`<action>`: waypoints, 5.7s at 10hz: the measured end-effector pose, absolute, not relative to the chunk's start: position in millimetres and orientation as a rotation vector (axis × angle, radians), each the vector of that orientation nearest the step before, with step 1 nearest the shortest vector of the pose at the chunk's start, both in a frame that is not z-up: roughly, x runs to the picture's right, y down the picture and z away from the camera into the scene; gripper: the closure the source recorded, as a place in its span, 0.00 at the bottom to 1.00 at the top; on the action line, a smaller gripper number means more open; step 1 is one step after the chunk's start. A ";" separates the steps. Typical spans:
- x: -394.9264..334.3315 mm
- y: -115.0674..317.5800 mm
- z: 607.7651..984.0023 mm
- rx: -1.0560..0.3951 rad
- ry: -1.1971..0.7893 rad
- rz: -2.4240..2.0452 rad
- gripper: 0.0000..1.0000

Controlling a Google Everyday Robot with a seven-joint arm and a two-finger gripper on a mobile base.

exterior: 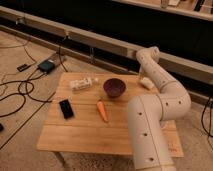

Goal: Wipe the white sponge on the table

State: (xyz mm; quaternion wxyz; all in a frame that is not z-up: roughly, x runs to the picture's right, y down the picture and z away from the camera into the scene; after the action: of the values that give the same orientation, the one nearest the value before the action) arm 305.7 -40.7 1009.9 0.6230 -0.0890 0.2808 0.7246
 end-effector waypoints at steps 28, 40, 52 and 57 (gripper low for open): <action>311.0 -10.6 1016.1 -0.197 0.827 1.475 1.00; 282.3 16.8 979.7 -0.333 0.973 1.457 1.00; 335.5 13.5 950.5 -0.227 1.058 1.596 1.00; 339.6 23.7 960.8 -0.234 1.074 1.612 1.00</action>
State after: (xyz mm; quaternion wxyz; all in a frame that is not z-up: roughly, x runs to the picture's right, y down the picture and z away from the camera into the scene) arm 339.6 23.7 960.8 0.5607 -0.0991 0.4557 0.6842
